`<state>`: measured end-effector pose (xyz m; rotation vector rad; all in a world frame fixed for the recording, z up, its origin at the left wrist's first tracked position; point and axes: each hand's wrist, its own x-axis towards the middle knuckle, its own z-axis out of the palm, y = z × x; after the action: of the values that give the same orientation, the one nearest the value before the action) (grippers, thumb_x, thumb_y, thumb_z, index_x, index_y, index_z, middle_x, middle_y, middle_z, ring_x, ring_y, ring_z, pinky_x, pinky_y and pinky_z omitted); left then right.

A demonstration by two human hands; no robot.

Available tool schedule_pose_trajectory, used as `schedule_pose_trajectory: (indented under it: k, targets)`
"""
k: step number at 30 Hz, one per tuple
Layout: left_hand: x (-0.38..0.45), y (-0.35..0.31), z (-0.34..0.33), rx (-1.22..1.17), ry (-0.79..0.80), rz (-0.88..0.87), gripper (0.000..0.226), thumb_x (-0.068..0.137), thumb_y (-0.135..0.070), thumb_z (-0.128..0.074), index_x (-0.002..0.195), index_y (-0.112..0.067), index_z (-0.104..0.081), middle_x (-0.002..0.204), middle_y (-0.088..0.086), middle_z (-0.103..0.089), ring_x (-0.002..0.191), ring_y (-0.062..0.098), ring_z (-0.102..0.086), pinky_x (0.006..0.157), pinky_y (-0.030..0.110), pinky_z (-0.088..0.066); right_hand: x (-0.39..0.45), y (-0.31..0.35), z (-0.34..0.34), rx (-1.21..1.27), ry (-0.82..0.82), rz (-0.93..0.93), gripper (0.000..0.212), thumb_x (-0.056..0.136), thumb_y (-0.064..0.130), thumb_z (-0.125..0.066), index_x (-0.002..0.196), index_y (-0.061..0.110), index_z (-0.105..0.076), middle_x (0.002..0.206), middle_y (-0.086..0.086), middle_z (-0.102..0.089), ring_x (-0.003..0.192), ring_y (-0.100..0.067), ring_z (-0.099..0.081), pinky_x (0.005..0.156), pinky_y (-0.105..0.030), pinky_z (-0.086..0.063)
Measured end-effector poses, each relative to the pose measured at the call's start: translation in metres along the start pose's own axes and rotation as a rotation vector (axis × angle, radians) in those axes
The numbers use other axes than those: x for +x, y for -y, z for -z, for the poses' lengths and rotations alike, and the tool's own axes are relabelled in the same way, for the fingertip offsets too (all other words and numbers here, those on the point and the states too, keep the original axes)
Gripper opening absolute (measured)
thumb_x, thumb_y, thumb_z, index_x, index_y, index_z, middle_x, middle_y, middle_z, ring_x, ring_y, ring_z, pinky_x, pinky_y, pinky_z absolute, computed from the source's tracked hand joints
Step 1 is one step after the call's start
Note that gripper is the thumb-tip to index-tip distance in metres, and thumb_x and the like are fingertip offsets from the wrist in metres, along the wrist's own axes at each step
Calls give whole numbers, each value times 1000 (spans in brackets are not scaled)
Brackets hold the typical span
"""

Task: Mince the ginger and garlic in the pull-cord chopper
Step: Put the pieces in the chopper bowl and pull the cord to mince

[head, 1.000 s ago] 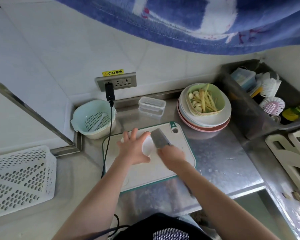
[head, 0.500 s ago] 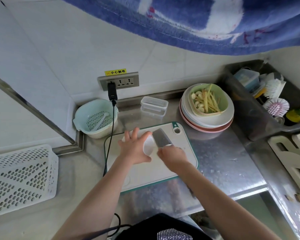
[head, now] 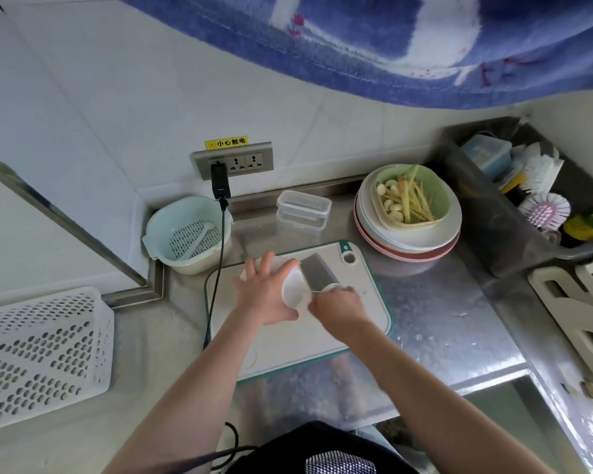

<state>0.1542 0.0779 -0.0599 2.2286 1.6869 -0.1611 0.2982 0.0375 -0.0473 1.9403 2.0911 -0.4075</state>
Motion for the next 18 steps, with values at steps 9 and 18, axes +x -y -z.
schedule_pose_trajectory:
  k: [9, 18]
  targets:
    - [3, -2, 0, -4, -1, 3, 97, 51, -51, -75, 132, -51, -21, 142, -4, -13, 131, 34, -14, 91, 49, -34, -11, -64, -15, 5, 154, -360, 31, 89, 17, -46, 113, 22, -65, 115, -3, -66, 107, -25, -62, 78, -29, -42]
    - [-1, -1, 1, -1, -4, -5, 97, 51, -51, -75, 132, -52, -21, 142, -4, -13, 132, 34, -13, 92, 51, -34, -22, -58, -13, 90, 146, -417, 32, 91, 20, -41, 111, 17, -66, 115, -5, -66, 107, -25, -61, 77, -29, -41]
